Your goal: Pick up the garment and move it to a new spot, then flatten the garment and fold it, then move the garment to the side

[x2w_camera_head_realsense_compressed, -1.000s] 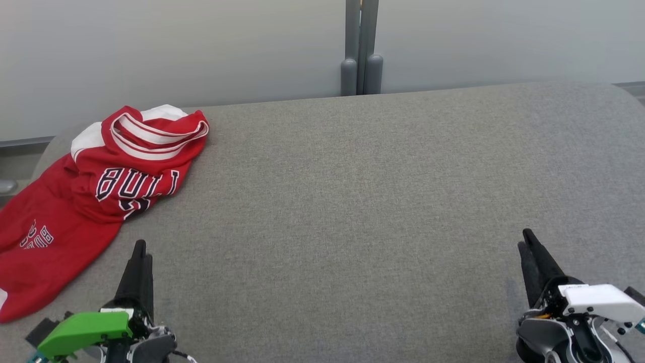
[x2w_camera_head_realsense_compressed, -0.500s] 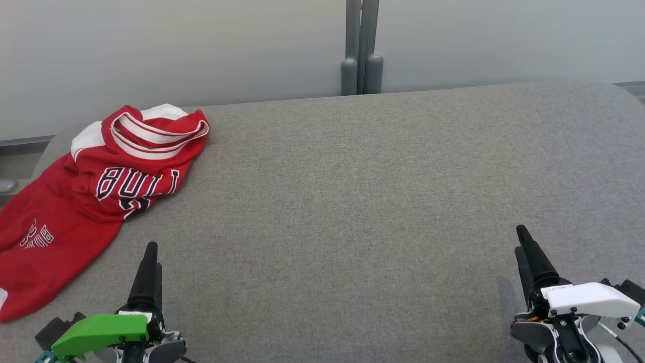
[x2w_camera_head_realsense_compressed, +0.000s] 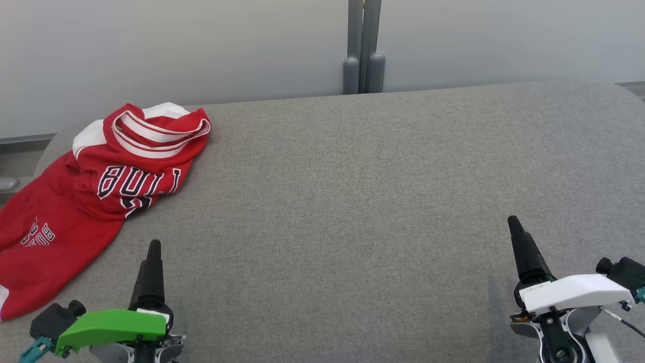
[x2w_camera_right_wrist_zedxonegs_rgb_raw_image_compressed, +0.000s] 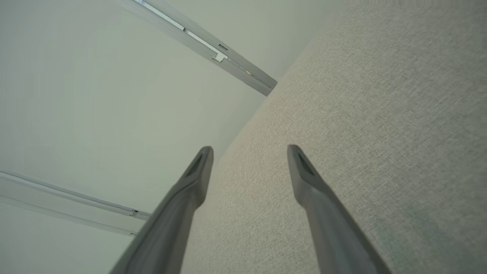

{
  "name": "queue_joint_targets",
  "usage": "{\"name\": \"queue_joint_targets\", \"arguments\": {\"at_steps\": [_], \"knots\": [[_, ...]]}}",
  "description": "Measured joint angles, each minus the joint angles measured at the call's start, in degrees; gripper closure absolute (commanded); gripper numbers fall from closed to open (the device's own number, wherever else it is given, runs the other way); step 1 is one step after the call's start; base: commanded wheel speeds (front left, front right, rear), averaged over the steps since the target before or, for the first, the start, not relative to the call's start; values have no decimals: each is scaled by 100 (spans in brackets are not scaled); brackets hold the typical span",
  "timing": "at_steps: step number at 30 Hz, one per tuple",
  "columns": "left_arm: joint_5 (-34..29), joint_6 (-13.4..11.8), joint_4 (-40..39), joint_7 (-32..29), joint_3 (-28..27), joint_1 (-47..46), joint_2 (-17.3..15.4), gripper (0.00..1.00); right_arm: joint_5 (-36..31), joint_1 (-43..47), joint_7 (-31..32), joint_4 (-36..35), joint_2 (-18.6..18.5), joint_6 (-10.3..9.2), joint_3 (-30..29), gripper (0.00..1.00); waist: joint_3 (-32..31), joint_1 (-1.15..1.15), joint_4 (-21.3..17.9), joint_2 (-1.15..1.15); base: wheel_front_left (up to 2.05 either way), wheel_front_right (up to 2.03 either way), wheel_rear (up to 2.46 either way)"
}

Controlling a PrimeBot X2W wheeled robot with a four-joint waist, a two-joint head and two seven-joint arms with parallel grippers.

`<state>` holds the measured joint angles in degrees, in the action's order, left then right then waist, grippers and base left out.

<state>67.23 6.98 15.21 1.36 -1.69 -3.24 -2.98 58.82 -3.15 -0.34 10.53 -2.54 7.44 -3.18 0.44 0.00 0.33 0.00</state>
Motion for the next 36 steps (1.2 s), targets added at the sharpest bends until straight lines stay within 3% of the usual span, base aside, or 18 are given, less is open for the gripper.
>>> {"name": "queue_joint_targets", "arguments": {"at_steps": [12, 36], "knots": [[-1378, 5, 13, 234, 74, 34, -69, 0, -1298, 31, -253, -84, -135, 1, 121, 0, -14, 0, -2, 0, 0, 0, 0], [-3145, 33, -2, 631, 311, 121, -255, 0, -2961, 47, -677, -32, -334, 2, 212, 0, -29, 0, 8, 0, 0, 0, 0]]}}
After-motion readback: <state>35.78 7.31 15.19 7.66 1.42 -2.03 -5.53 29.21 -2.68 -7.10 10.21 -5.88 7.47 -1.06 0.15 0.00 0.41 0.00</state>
